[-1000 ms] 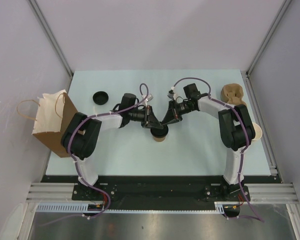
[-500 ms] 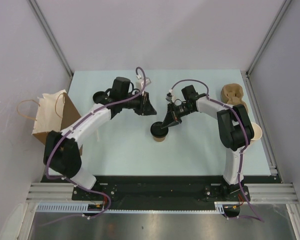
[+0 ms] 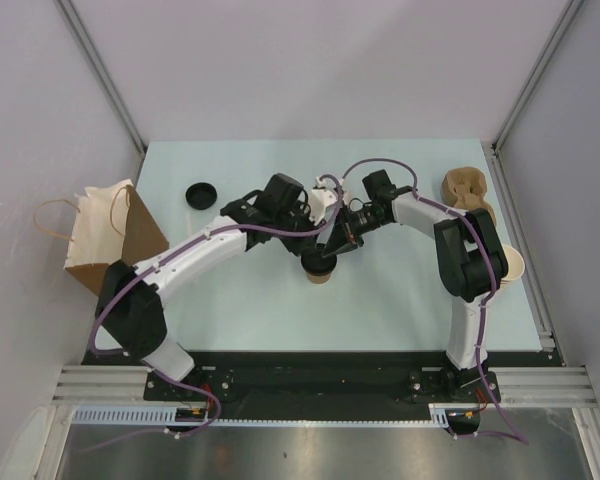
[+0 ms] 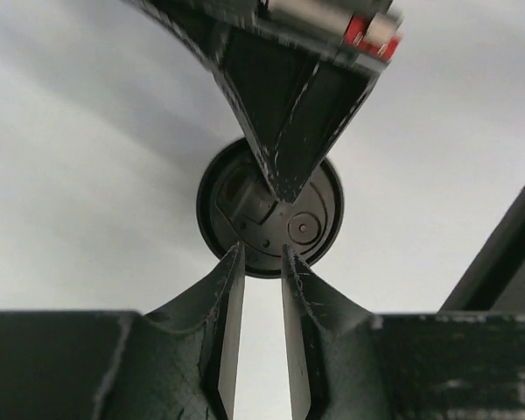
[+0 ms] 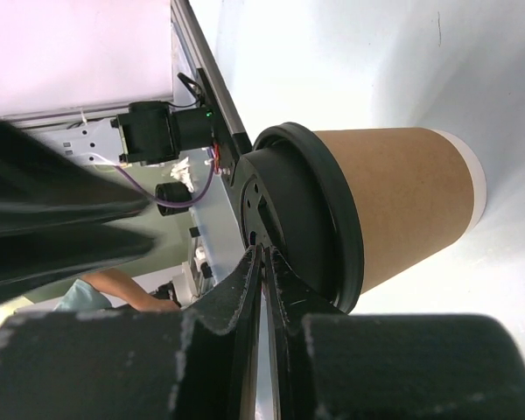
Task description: Pack the takeout coffee
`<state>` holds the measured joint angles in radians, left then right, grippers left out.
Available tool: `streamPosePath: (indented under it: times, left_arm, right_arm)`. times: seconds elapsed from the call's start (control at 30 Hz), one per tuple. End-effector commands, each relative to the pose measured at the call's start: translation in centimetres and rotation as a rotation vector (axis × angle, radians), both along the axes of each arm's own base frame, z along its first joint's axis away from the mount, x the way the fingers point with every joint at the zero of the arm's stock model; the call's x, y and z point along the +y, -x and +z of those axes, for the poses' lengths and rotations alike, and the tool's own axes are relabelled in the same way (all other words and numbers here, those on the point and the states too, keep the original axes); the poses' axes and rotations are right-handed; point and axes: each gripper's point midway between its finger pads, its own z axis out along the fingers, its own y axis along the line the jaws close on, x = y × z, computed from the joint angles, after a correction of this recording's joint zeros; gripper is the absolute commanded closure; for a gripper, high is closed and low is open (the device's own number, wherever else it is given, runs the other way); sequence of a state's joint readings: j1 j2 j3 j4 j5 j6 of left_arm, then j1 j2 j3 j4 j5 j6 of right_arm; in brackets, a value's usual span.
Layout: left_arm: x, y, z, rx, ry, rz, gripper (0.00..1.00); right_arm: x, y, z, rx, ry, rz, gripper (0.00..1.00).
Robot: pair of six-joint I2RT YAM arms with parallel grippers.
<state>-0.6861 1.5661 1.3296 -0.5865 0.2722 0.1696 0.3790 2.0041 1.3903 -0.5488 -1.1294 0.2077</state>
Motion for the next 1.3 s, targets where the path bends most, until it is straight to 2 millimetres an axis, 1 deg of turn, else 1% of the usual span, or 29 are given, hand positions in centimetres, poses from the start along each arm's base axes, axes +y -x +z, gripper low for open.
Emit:
streamPosePath:
  times: [0.0,0.07,0.17,0.23,0.3,0.33,0.37,0.4,0.47,0.53,0.6,0.67,0.77,0.8,0.87,0.9,0.97,1.0,1.03,1.07,1.17,1.2,1.27]
  left_arm:
    - [1.4,-0.2,-4.9,0.014,-0.143,-0.007,0.72]
    - [1.8,0.3,-6.8,0.049,-0.178,-0.017,0.72]
    - [2.3,0.7,-8.1,0.085,-0.216,-0.017,0.73]
    - [2.2,0.8,-7.8,0.085,-0.209,-0.023,0.73]
    - [1.9,0.7,-6.2,0.058,-0.176,-0.025,0.73]
    - [1.4,0.3,-5.1,0.044,-0.156,-0.025,0.73]
    - [1.4,0.6,-4.2,0.049,-0.145,-0.025,0.73]
    - [0.7,0.2,-2.6,0.029,-0.113,-0.027,0.73]
    - [0.3,0.3,-0.9,0.013,-0.088,-0.039,0.73]
    - [-0.5,0.2,1.4,-0.027,-0.057,-0.055,0.73]
    - [-0.8,0.3,2.2,-0.033,-0.045,-0.063,0.73]
    - [-1.0,0.7,2.2,-0.024,-0.041,-0.072,0.73]
    - [-1.0,0.9,0.7,-0.005,-0.056,-0.078,0.73]
    - [-0.6,1.2,-0.7,0.018,-0.077,-0.077,0.73]
    - [-0.5,1.4,-2.8,0.035,-0.090,-0.077,0.73]
    - [0.3,2.2,-4.9,0.074,-0.125,-0.074,0.73]
    - [0.7,2.6,-7.5,0.104,-0.158,-0.081,0.73]
    - [1.4,3.1,-9.0,0.129,-0.188,-0.077,0.74]
    - [1.4,3.1,-9.4,0.131,-0.189,-0.076,0.74]
    - [1.5,3.3,-9.8,0.141,-0.197,-0.074,0.75]
    - [1.2,2.9,-8.3,0.118,-0.179,-0.075,0.75]
    - [0.7,2.3,-6.6,0.083,-0.153,-0.074,0.75]
    - [0.4,2.0,-4.8,0.067,-0.136,-0.071,0.75]
  right_arm:
    - [-0.5,-0.8,-3.0,-0.041,0.109,-0.014,0.90]
    - [-0.6,-0.7,-3.4,-0.037,0.123,-0.011,0.90]
    - [-0.7,-0.5,-4.1,-0.021,0.139,-0.009,0.90]
    - [-0.8,-0.5,-4.2,-0.020,0.143,-0.008,0.91]
    - [-0.8,-0.5,-4.3,-0.021,0.144,-0.005,0.91]
    - [-0.8,-0.4,-4.3,-0.019,0.145,-0.004,0.91]
    - [-0.8,-0.5,-4.3,-0.021,0.144,-0.004,0.91]
    - [-0.8,-0.3,-4.2,-0.018,0.142,-0.001,0.91]
    - [-0.7,-0.4,-4.1,-0.021,0.139,-0.002,0.91]
    - [-0.8,-0.4,-4.0,-0.024,0.137,-0.003,0.91]
    - [-0.7,-0.4,-3.9,-0.022,0.137,-0.002,0.91]
    - [-0.7,-0.5,-3.9,-0.025,0.135,-0.005,0.91]
    - [-0.7,-0.5,-3.9,-0.022,0.136,-0.006,0.91]
    - [-0.8,-0.4,-4.0,-0.020,0.139,-0.006,0.91]
    - [-0.8,-0.5,-4.1,-0.019,0.139,-0.007,0.91]
    - [-0.8,-0.4,-4.1,-0.019,0.139,-0.006,0.91]
    - [-0.8,-0.5,-4.3,-0.018,0.142,-0.005,0.91]
    - [-0.8,-0.5,-4.4,-0.017,0.145,-0.006,0.91]
    - [-0.8,-0.5,-4.4,-0.019,0.146,-0.006,0.91]
    - [-0.9,-0.5,-4.6,-0.015,0.152,-0.007,0.91]
    - [-0.9,-0.3,-4.8,-0.010,0.154,-0.001,0.91]
    - [-0.9,-0.3,-4.8,-0.014,0.152,0.001,0.91]
    - [-0.8,-0.3,-4.8,-0.012,0.153,0.004,0.91]
